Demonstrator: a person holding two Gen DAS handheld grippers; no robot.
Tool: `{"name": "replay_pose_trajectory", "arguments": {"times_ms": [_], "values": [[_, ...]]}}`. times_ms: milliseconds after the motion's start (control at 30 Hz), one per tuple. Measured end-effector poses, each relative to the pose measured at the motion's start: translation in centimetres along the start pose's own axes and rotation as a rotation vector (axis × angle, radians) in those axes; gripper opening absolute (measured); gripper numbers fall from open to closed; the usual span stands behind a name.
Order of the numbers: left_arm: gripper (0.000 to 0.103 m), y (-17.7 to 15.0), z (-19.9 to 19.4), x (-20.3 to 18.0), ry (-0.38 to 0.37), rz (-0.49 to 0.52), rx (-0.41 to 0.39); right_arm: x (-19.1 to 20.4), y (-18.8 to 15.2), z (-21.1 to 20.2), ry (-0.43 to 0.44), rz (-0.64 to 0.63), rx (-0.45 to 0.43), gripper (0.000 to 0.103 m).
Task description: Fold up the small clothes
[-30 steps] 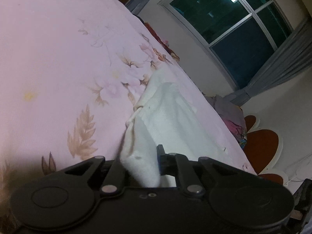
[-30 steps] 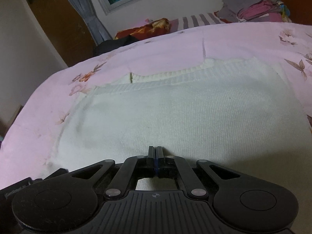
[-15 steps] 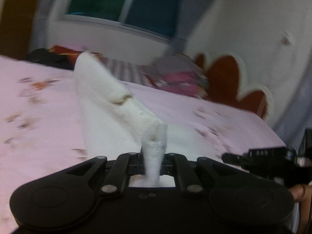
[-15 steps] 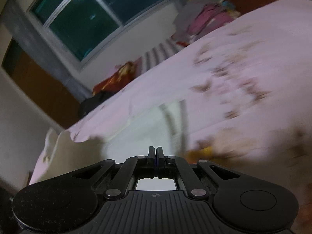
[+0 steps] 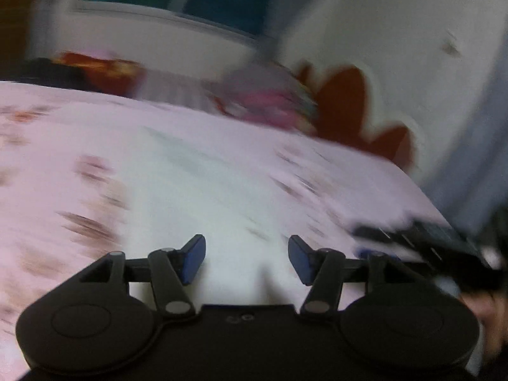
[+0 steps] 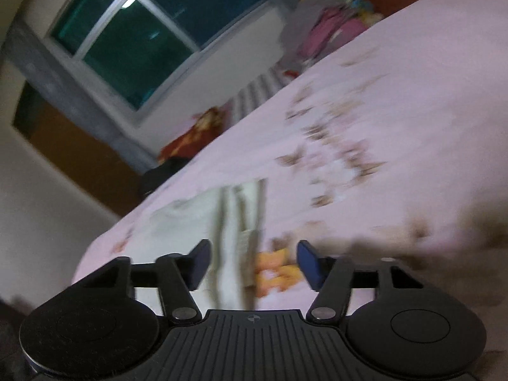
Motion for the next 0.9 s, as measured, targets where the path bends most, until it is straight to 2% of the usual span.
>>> {"name": "replay_pose_trajectory", "arguments": {"times_ms": [33, 100, 167, 300, 433, 467, 533, 567, 667, 733, 767, 800, 900], "values": [[0.053, 0.6, 0.2, 1.9, 0.033, -0.038, 0.003, 0.8, -0.1, 0.8, 0.02, -0.006, 0.014, 0.051], [0.042, 1.1, 1.1, 4.7, 0.06, -0.1, 0.028, 1.8, -0.5, 2.9, 0.053, -0.013, 0.05, 0.046], [0.038, 0.8, 2.1, 6.4, 0.064, -0.135, 0.063, 2.8, -1.1, 5.1, 0.069, -0.01, 0.091, 0.045], [0.038, -0.8, 4.1, 7.8, 0.045, -0.205, 0.126, 3.5, -2.1, 8.0, 0.062, -0.004, 0.152, 0.045], [0.039, -1.3, 4.6, 8.3, 0.031, -0.195, 0.132, 3.5, -2.8, 9.8, 0.027, -0.024, 0.198, 0.045], [0.038, -0.9, 4.0, 8.6, 0.035, -0.192, 0.092, 3.5, -2.9, 10.1, 0.018, -0.025, 0.203, 0.045], [0.036, 0.6, 2.9, 9.0, -0.007, -0.191, -0.031, 3.6, -2.8, 10.3, -0.001, -0.04, 0.201, 0.045], [0.036, 1.1, 2.7, 9.2, -0.021, -0.19, -0.046, 3.8, -2.8, 10.4, -0.009, -0.05, 0.2, 0.045], [0.036, 1.9, 4.2, 9.2, -0.099, -0.168, 0.015, 3.8, -3.0, 11.1, -0.019, -0.056, 0.21, 0.045], [0.035, 1.6, 5.7, 9.2, -0.108, -0.148, 0.085, 3.8, -3.1, 11.5, -0.02, -0.062, 0.212, 0.044], [0.036, 1.2, 6.3, 9.2, -0.095, -0.144, 0.117, 4.0, -3.1, 11.7, -0.025, -0.071, 0.216, 0.041], [0.037, 0.8, 6.8, 9.3, -0.082, -0.14, 0.146, 4.3, -3.0, 12.1, -0.028, -0.077, 0.222, 0.033], [0.037, 0.7, 6.8, 8.9, -0.058, -0.113, 0.151, 4.8, -3.2, 12.6, -0.032, -0.11, 0.247, 0.016]]}}
Point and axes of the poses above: each gripper's, at about its wrist camera, not at the fingertips, and z roughly the way its jaws point, x to its left, y to its top, the point moved 5 cm from there along z, roughly the way its jaws point, and after that the axes turned 3 degrees about y, right-handed, at the moved point
